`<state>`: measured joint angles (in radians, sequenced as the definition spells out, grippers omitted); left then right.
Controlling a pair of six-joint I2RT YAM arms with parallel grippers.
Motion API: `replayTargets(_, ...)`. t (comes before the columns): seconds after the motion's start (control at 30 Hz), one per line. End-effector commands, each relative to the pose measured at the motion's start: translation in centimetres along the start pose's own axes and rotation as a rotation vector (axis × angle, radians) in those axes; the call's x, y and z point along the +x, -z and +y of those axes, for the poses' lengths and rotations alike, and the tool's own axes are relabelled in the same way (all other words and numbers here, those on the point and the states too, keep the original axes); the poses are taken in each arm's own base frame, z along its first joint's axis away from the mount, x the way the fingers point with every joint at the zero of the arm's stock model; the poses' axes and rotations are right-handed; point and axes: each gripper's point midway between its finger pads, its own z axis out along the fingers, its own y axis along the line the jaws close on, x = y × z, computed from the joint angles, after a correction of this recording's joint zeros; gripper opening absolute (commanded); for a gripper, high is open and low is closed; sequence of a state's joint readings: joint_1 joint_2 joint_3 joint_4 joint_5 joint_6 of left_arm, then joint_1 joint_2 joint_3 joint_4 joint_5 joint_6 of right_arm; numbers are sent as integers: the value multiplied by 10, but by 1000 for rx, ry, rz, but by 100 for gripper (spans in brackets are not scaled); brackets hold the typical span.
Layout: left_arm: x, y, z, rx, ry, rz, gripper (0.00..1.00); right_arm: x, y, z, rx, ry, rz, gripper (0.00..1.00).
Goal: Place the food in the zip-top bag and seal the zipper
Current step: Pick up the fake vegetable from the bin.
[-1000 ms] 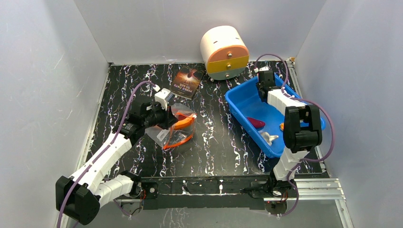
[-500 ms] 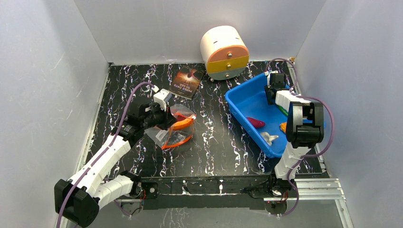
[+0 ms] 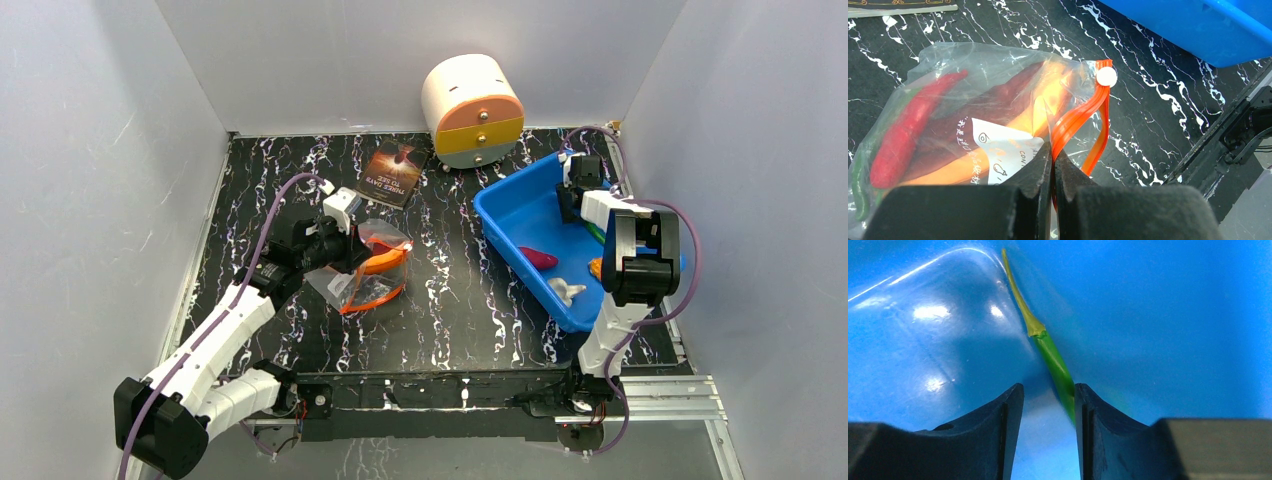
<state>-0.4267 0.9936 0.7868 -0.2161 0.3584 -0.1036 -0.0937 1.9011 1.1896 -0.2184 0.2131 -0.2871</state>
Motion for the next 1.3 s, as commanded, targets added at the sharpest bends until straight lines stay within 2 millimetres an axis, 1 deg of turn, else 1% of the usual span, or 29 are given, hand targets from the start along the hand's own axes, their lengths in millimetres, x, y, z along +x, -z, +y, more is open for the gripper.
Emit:
replayTargets(0.0,-14,6,-2,5,-35,-59,0,-23,-4,-6,-24,-68,-80,42)
replayTargets(0.07,-15,6,-3,6,-36,-61,0,-22,-6,-2,-50,-73,-79,41)
replayTargets(0.1,-14,6,-2,5,-35,-59,0,-22,-6,1,-66,-73,-79,39)
replayTargets(0.3,-15,8,-3,3,-39,-66,0,-21,-3,15,-144,-90,-78,20)
replayTargets(0.63,-17,12,-3,-3,-41,-79,0,-20,6,34,-250,-120,-73,0)
replayTargets(0.77,-19,14,-2,-13,-50,-104,0,-25,14,38,-280,-139,-89,0)
replayTargets(0.97,-17,11,-2,-9,-41,-90,0,-32,35,29,-251,-173,-130,0)
replayTargets(1.07,-17,11,1,-23,-40,-83,0,-37,50,28,-257,-199,-164,0)
replayTargets(1.13,-17,12,1,-27,-44,-90,0,-47,66,28,-280,-213,-214,0)
replayTargets(1.2,-18,12,2,-32,-45,-97,0,-53,79,30,-292,-211,-255,0)
replayTargets(1.27,-18,12,3,-39,-45,-97,0,-58,94,25,-245,-185,-289,0)
